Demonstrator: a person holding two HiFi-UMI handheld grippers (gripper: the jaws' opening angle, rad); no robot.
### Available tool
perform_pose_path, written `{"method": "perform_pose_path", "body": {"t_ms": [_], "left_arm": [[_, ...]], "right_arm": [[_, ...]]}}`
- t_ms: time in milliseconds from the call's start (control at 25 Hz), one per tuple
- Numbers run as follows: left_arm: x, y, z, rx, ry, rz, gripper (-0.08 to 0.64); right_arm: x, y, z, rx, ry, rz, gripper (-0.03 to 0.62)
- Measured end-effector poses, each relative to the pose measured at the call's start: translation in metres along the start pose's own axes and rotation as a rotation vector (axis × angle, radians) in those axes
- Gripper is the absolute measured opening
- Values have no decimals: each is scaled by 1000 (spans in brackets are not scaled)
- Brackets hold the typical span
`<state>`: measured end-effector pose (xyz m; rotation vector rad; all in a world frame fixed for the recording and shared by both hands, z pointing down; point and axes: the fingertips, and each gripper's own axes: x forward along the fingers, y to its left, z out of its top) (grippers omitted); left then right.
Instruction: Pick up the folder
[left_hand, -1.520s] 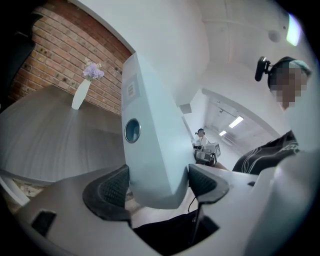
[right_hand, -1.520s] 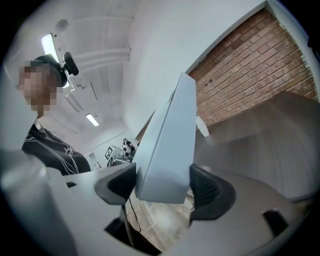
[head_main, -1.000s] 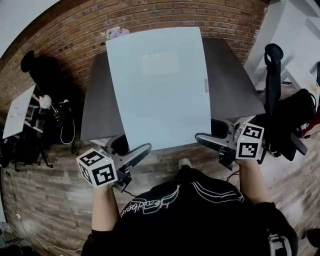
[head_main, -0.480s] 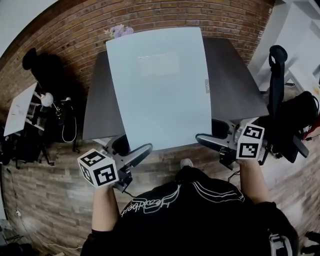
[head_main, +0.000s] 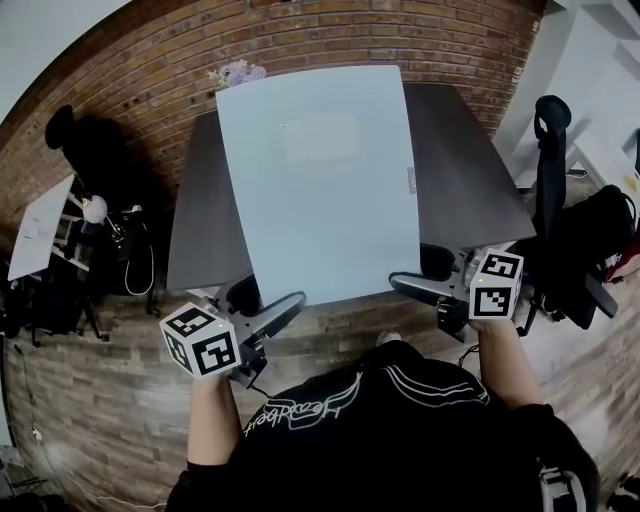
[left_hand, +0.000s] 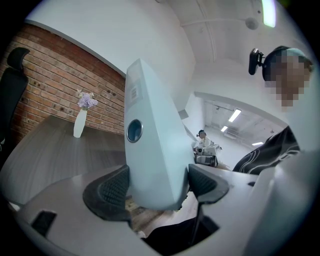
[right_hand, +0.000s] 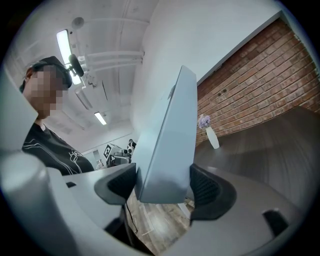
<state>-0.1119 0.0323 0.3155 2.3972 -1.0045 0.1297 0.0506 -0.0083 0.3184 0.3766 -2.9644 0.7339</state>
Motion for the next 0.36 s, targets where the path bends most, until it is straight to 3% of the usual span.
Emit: {"method": "perform_pose_path", "body": {"t_ms": [360], "left_arm": [[5,12,0,-8,15,-2,365]], "right_arm": [[7,-10,-4,22,8,-10,291]]}}
